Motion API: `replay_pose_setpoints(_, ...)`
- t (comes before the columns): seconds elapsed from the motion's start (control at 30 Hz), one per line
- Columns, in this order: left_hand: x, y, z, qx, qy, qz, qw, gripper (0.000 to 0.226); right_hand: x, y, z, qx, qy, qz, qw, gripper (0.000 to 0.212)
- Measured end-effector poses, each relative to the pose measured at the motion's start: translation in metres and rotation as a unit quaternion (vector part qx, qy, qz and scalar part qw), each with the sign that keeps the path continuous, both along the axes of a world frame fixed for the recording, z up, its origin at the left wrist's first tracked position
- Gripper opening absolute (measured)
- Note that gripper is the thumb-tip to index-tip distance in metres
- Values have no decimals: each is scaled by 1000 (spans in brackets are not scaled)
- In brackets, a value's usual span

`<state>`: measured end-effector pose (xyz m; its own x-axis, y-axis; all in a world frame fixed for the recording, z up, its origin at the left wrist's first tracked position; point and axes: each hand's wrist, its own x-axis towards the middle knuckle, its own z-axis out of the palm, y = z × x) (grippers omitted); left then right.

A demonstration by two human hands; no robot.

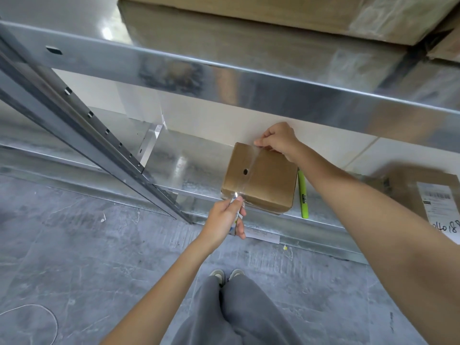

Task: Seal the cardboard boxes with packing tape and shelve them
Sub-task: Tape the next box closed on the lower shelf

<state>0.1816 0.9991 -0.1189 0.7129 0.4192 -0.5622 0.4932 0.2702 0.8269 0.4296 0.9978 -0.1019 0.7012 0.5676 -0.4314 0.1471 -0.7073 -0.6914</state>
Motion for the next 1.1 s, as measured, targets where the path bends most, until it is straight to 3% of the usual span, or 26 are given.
replay_pose_setpoints(0.13, 0, -1, -4, 48, 0, 45, 998, 22, 3, 5, 6, -57, 129, -55, 989, 29)
replay_pose_setpoints(0.23, -2, 1, -5, 66, -28, 70, 995, 41, 4, 7, 12, -128, 194, -52, 971, 12)
replay_pose_setpoints(0.3, -3, 8, -3, 44, -32, 52, 997, 55, 3, 7, 12, -148, 215, -44, 964, 9)
replay_pose_setpoints(0.47, -10, 28, 0, -10, -25, 9, 1000, 58, 2, -7, 7, -148, 272, -61, 949, 22)
replay_pose_setpoints(0.7, -10, 58, 6, 9, 4, -76, 997, 60, -6, -40, -22, -103, 276, -143, 945, 11)
replay_pose_setpoints(0.77, -8, 63, 6, 8, 11, -96, 995, 61, -13, -45, -31, -115, 205, -141, 962, 11)
replay_pose_setpoints(0.83, -7, 67, 7, 4, 15, -108, 994, 60, -24, -52, -39, -111, 37, -138, 984, 18)
replay_pose_setpoints(0.93, -6, 70, 6, 4, 14, -113, 993, 60, -49, -67, -25, 61, -133, -113, 983, 24)
replay_pose_setpoints(1.0, -6, 71, 5, 1, 12, -114, 993, 60, -63, -75, -13, 76, -170, 3, 982, 36)
replay_pose_setpoints(1.03, -6, 71, 4, -1, 12, -113, 993, 60, -71, -79, -11, 26, -167, 94, 981, 51)
replay_pose_setpoints(1.1, -6, 71, 2, 1, 9, -112, 994, 59, -83, -89, -18, -99, -235, 241, 936, 91)
